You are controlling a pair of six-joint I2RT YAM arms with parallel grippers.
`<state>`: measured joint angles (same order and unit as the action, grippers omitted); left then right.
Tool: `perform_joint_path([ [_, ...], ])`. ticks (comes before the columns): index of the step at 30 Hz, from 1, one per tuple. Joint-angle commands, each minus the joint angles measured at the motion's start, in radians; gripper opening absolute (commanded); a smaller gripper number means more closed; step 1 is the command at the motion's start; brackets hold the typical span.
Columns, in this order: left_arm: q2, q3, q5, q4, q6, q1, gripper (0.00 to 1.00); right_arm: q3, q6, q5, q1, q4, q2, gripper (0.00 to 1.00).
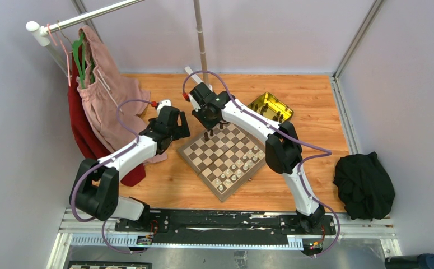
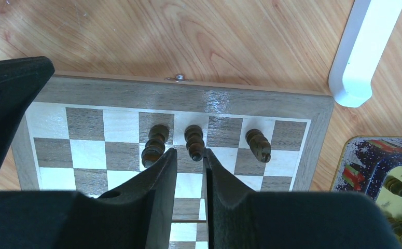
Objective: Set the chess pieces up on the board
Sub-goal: Move the chess piece to the chessboard.
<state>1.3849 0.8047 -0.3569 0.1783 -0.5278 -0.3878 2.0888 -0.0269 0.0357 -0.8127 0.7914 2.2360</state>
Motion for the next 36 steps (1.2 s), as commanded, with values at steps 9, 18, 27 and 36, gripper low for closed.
perform_joint_path([
  [9, 0.033, 0.003, 0.003, -0.023, 0.001, -0.006, 1.0, -0.055, -0.007, -0.001, 0.019, 0.008, -0.027, 0.28],
  [18, 0.052, 0.017, 0.001, -0.022, 0.001, -0.008, 1.0, -0.07, -0.004, -0.02, 0.034, -0.004, -0.02, 0.25],
  [27, 0.067, 0.028, -0.001, -0.018, 0.003, -0.01, 1.0, -0.06, -0.002, -0.079, 0.043, -0.007, 0.0, 0.23],
  [36, 0.075, 0.037, -0.003, -0.014, 0.005, -0.01, 1.0, -0.062, 0.002, -0.097, 0.047, -0.009, 0.011, 0.18],
])
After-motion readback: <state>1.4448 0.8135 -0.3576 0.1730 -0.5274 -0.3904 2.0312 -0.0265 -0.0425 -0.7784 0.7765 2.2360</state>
